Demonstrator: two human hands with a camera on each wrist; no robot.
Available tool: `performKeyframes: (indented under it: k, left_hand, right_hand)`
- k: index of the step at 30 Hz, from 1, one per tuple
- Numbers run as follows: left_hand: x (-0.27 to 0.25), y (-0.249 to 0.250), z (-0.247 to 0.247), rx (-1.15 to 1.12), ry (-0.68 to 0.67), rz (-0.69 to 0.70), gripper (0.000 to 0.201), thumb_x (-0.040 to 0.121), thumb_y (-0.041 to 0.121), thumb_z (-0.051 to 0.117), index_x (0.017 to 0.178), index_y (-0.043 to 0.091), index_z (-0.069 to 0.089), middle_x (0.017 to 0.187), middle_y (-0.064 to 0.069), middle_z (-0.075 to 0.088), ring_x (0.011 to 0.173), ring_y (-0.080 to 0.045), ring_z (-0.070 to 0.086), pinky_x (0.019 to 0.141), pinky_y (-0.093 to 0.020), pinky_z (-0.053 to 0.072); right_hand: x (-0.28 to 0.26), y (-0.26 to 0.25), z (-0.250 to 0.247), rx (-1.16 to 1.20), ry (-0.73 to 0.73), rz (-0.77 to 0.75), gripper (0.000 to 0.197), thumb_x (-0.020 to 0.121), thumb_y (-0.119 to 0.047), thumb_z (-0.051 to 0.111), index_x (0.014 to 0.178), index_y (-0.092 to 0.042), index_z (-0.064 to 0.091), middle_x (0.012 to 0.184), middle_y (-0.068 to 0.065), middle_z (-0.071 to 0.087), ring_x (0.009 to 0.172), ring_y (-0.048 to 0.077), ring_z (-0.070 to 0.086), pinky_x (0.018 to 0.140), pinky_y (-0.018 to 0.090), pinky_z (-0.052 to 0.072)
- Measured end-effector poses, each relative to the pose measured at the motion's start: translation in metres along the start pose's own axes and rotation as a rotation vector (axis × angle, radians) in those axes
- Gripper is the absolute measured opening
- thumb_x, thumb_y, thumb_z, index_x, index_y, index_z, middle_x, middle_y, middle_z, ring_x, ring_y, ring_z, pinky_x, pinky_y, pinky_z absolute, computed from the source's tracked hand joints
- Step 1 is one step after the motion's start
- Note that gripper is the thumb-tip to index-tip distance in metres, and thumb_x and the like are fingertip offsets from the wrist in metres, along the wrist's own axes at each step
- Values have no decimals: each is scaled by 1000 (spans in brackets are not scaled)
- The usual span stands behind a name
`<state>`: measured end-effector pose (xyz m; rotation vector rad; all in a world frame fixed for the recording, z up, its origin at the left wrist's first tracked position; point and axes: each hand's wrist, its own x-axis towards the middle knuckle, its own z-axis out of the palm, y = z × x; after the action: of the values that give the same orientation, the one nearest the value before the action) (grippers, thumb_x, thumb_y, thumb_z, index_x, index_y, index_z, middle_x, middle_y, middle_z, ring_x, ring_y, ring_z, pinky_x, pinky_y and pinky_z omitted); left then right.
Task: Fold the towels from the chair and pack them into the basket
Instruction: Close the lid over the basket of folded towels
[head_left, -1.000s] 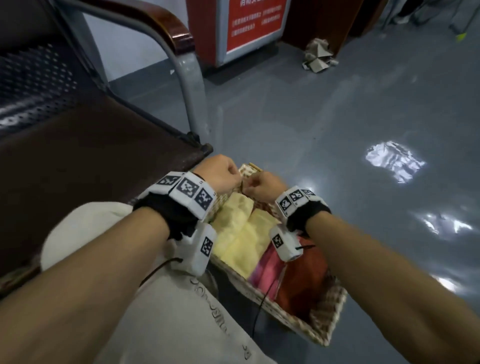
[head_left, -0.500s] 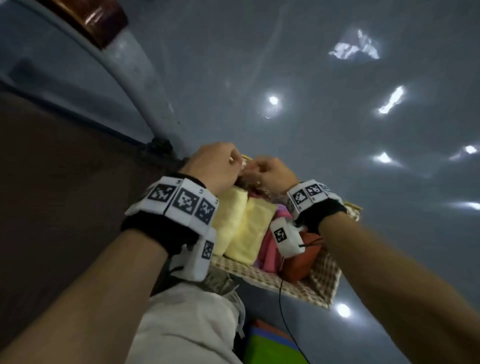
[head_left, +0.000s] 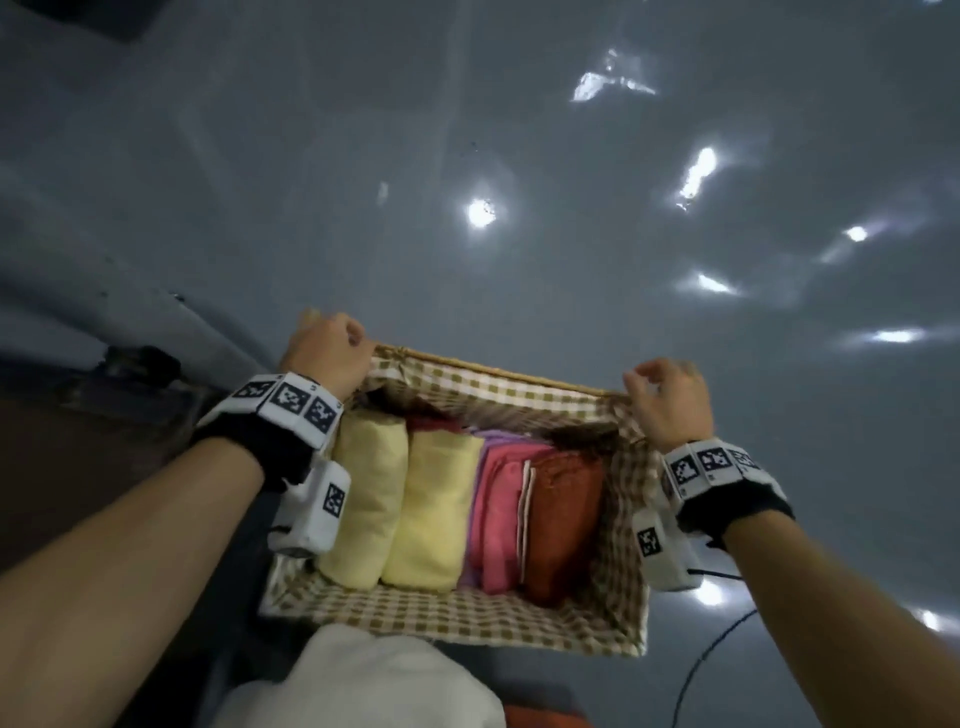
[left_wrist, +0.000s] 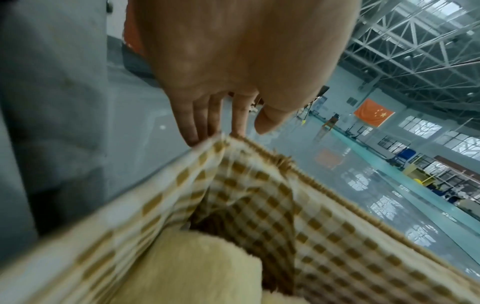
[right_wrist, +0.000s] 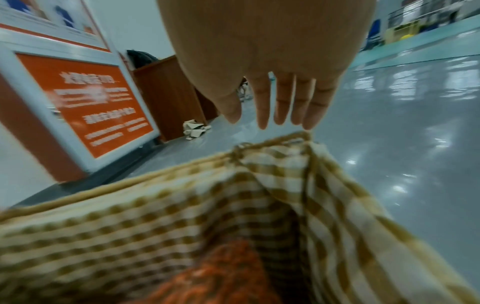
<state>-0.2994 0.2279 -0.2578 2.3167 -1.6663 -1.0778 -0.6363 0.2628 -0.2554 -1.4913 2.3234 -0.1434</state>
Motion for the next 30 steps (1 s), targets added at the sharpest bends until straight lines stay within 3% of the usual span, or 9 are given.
performKeyframes:
  k: [5,9,13,16,18,20,24,28,30]
  left_hand:
    - [19,-10,31,-77,3,-9,44,99,38,33,101,3,59,118,-24,59,108,-40,54,93,-42,40]
    - [29,-7,38,-31,64,-8,40,96,35,39,111,4,60,119,-22,60,109,-38,54,92,-40,41]
    - [33,-6,39,-17,21,-8,37,94,30,39,94,0,61,104,-22,63,95,-37,56,84,-38,42]
    - [32,-1,35,6,4,-9,31,97,28,38,108,4,55,109,-19,57,101,-35,53,85,-37,38]
    - [35,1,31,17,-37,-26,39,99,25,38,129,3,47,132,-20,49,121,-36,47,97,-38,36]
    - [39,3,29,10,-38,-36,45,99,22,39,140,3,35,143,-19,41,129,-37,41,103,-39,34]
    - [49,5,25,-156,63,-45,57,94,3,45,145,6,22,146,-18,34,130,-37,38,100,-41,40]
    - [51,0,14,-264,120,-25,51,91,-4,44,141,4,33,143,-22,38,129,-39,39,105,-47,36]
    - [46,2,7,-322,147,20,48,90,-5,42,137,4,39,138,-20,45,124,-37,44,104,-44,37]
  right_hand:
    - [25,15,26,15,-218,301,63,96,-50,41,116,7,61,125,26,57,116,38,53,93,37,41]
    - [30,13,33,75,-187,347,38,91,-34,54,110,-2,61,104,20,61,82,33,57,72,32,42]
    - [33,20,37,174,-231,383,28,90,-29,50,98,-3,60,81,14,57,71,30,55,59,29,40]
    - [29,24,38,303,-104,439,30,81,-31,58,72,-3,59,61,9,55,55,26,49,52,30,36]
    - [29,25,41,406,-62,432,25,81,-22,60,65,-4,56,51,5,54,53,24,49,41,23,36]
    - [28,22,44,496,1,423,10,81,-14,63,87,-7,64,60,2,60,50,16,51,32,13,32]
    - [31,23,54,587,72,350,65,84,-12,68,139,-10,33,103,8,57,64,11,55,39,13,40]
    - [29,26,50,540,130,226,38,86,-15,64,122,-6,55,109,14,67,95,30,65,84,42,55]
    - [25,24,40,599,148,199,36,89,-25,59,119,-5,57,110,13,66,100,29,63,89,41,51]
